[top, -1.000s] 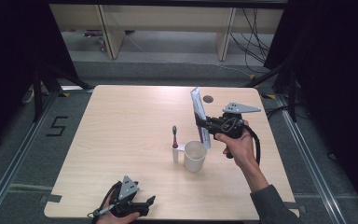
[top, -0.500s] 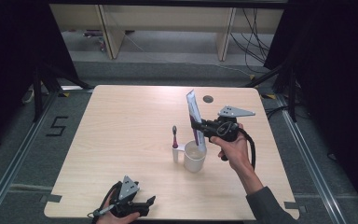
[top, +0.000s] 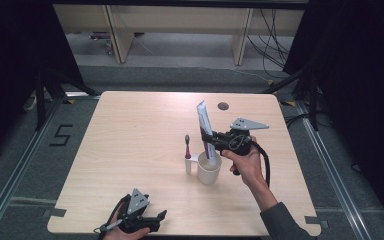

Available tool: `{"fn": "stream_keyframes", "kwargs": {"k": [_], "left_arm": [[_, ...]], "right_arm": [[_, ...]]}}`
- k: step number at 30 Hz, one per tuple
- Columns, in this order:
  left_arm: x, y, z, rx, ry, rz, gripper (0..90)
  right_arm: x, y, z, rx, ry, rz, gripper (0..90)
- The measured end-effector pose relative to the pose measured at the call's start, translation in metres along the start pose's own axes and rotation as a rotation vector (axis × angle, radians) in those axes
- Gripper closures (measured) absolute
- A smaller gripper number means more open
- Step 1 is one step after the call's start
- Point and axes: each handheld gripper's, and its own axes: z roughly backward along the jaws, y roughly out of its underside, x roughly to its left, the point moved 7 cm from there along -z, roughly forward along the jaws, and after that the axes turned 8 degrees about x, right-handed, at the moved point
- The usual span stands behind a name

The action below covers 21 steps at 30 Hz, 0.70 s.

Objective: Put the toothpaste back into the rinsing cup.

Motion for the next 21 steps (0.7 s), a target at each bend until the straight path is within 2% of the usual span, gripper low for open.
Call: {"fn": "stream_keyframes", "kwargs": {"k": [1, 2, 5, 6, 7, 8, 10, 11, 12, 13, 16, 21], "left_arm": [[0.0, 0.0, 0.0, 0.001, -0.004, 0.0, 19.8], [0.001, 0.0, 0.0, 0.004, -0.008, -0.004, 19.9], [0.001, 0.001, 0.0, 0.006, -0.005, -0.007, 19.9], [0.0, 0.001, 0.0, 0.006, -0.004, -0.008, 19.9], [0.0, 0.001, 0.0, 0.006, -0.003, -0.008, 19.9], [-0.001, 0.0, 0.0, 0.0, 0.004, -0.004, 19.9], [-0.001, 0.0, 0.001, -0.001, 0.004, -0.004, 19.9], [-0.001, 0.0, 0.001, 0.0, 0.004, -0.003, 19.9], [0.0, 0.0, 0.0, 0.003, -0.001, -0.005, 19.8], [0.001, 0.001, 0.0, 0.005, -0.005, -0.009, 19.9], [0.0, 0.001, -0.001, 0.006, -0.003, -0.014, 19.8], [0.0, 0.0, 0.001, 0.001, 0.001, -0.005, 19.9]], "right_arm": [[0.0, 0.002, 0.0, 0.006, 0.011, -0.004, 76.8], [-0.001, 0.002, -0.001, 0.002, 0.015, 0.015, 76.8], [-0.001, 0.006, -0.002, -0.006, 0.004, 0.019, 76.8], [0.0, 0.008, -0.002, 0.008, 0.004, -0.003, 76.7], [0.0, 0.01, -0.003, 0.008, 0.003, -0.006, 76.8], [-0.002, 0.011, -0.004, -0.003, 0.004, 0.016, 76.7], [-0.002, 0.016, -0.003, 0.014, 0.014, -0.013, 76.7], [-0.003, 0.017, -0.005, 0.001, 0.014, 0.007, 76.7], [-0.002, 0.019, -0.005, 0.013, 0.005, -0.014, 76.7], [-0.004, 0.02, -0.006, 0.005, 0.013, 0.008, 76.8], [-0.003, 0.025, -0.008, 0.009, -0.001, 0.002, 76.7], [-0.001, 0.031, -0.01, 0.018, 0.014, -0.005, 76.6]]}}
